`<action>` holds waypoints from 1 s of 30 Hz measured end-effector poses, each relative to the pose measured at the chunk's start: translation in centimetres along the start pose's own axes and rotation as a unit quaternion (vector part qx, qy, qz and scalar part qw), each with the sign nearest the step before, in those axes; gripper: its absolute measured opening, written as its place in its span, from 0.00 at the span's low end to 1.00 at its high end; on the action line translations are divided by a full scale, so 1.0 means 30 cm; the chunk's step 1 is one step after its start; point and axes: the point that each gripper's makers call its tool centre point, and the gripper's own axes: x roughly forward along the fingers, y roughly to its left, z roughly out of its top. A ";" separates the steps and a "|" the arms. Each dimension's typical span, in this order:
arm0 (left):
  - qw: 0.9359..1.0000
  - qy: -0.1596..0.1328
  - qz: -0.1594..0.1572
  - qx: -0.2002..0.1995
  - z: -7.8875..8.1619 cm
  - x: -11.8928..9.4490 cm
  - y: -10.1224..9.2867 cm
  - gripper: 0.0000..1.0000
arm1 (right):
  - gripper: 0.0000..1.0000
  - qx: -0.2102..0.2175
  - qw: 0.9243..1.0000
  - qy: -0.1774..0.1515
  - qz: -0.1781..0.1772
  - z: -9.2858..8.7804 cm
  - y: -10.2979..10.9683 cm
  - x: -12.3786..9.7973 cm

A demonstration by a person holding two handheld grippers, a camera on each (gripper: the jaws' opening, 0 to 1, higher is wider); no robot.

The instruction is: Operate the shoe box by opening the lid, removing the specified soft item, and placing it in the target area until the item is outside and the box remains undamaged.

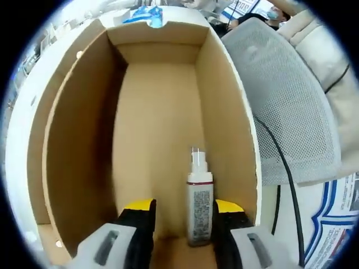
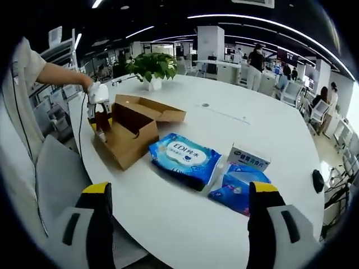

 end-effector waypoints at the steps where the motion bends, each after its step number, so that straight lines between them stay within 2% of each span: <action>1: 1.000 -0.001 0.002 -0.006 -0.001 0.008 0.003 0.41 | 0.96 0.000 1.000 0.000 0.000 0.000 0.002 0.001; 8: 1.000 -0.011 0.008 -0.002 0.003 0.023 -0.004 0.33 | 0.96 -0.002 1.000 -0.003 0.002 0.011 0.015 0.010; 14: 0.999 -0.014 0.030 0.006 0.006 0.026 0.007 0.24 | 0.96 -0.008 1.000 -0.010 -0.001 0.020 0.023 0.016; 23: 0.999 -0.016 0.047 -0.011 0.011 0.024 0.013 0.20 | 0.96 -0.013 1.000 -0.017 0.003 0.029 0.047 0.014; 26: 0.998 -0.019 0.057 -0.003 0.017 0.019 0.013 0.20 | 0.90 -0.026 0.999 -0.027 0.000 0.042 0.049 0.011; 30: 0.997 -0.026 0.071 -0.015 0.031 0.003 0.025 0.19 | 0.90 -0.024 0.999 -0.035 0.004 0.057 0.059 0.011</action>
